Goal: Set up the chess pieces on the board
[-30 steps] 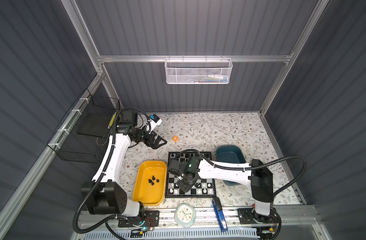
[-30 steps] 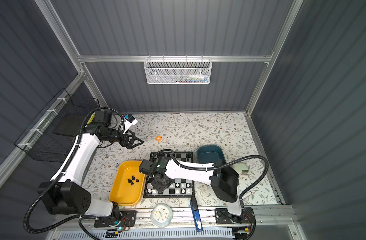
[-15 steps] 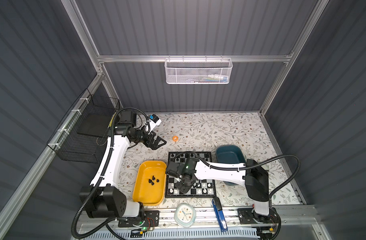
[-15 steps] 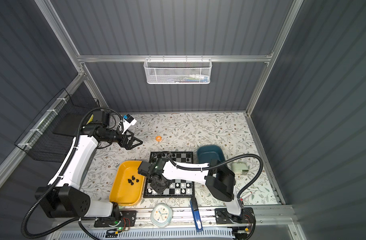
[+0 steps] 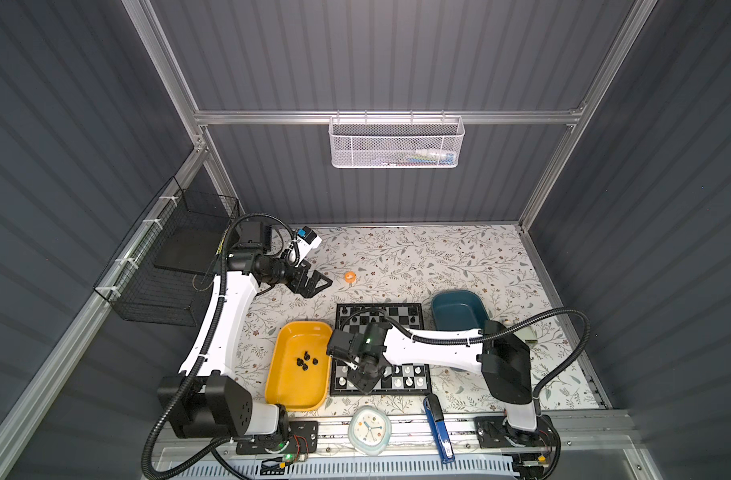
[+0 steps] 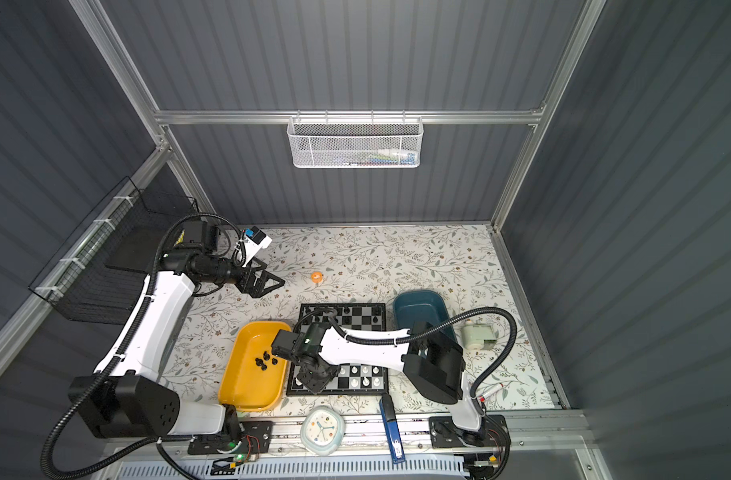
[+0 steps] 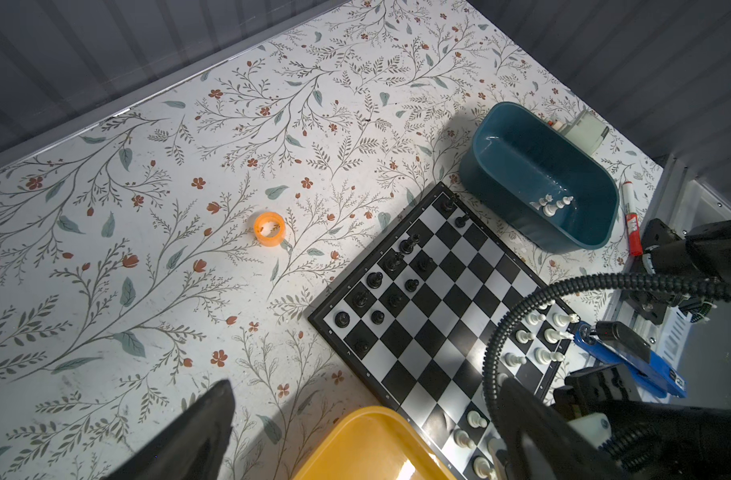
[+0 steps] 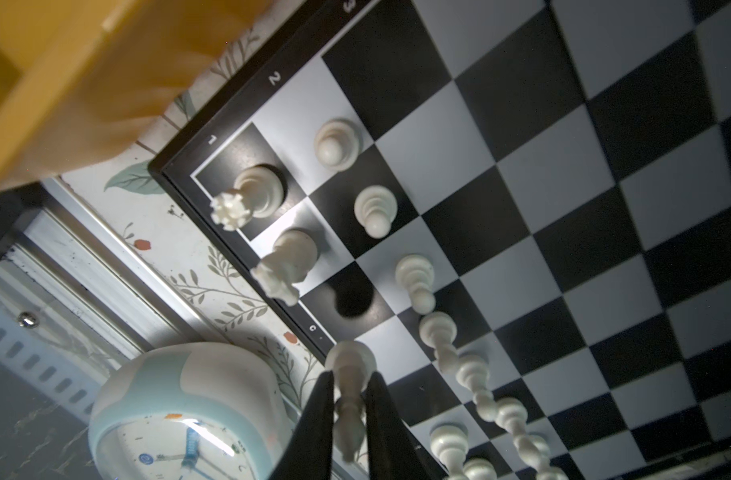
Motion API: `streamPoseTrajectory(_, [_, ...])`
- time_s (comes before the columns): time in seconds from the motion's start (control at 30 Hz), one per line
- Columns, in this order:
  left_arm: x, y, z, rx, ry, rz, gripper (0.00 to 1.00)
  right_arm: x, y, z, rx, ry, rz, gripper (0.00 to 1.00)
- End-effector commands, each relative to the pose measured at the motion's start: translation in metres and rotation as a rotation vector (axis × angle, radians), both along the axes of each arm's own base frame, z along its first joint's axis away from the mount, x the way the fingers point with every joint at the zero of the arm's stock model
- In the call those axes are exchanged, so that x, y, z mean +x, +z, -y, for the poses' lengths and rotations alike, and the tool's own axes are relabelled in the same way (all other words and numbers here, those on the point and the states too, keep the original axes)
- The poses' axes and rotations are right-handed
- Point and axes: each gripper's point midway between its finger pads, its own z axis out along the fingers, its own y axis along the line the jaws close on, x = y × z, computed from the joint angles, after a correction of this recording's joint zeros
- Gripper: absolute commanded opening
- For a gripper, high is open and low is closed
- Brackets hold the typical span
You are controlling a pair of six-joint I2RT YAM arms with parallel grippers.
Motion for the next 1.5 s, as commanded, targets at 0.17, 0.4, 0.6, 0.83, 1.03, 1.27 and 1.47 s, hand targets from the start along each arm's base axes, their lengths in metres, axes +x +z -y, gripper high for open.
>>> streamPoseTrajectory(0.17, [-0.003, 0.011, -0.004, -0.003, 0.024, 0.032, 1.0, 0.0, -0.005, -0.007, 0.001, 0.012, -0.002, 0.19])
streamPoseTrajectory(0.4, [-0.004, 0.011, -0.004, -0.001, 0.028, 0.036, 1.0, 0.001, -0.007, -0.008, 0.001, 0.016, 0.002, 0.19])
streamPoseTrajectory(0.6, [-0.004, 0.011, -0.005, -0.003, 0.032, 0.037, 1.0, 0.001, -0.01, -0.009, 0.002, 0.015, 0.003, 0.19])
streamPoseTrajectory(0.83, [-0.005, 0.011, -0.005, -0.006, 0.031, 0.036, 0.99, 0.001, -0.013, -0.01, 0.005, 0.015, -0.003, 0.19])
streamPoseTrajectory(1.03, [-0.005, 0.01, -0.005, -0.007, 0.033, 0.037, 0.99, 0.001, -0.015, -0.01, 0.003, 0.017, -0.006, 0.19])
streamPoseTrajectory(1.27, [-0.005, 0.012, -0.005, -0.011, 0.032, 0.043, 1.0, 0.0, -0.019, -0.01, -0.003, 0.019, -0.025, 0.2])
streamPoseTrajectory(1.47, [-0.006, 0.013, -0.005, -0.012, 0.034, 0.046, 1.0, 0.001, -0.018, -0.009, 0.0, 0.019, -0.02, 0.22])
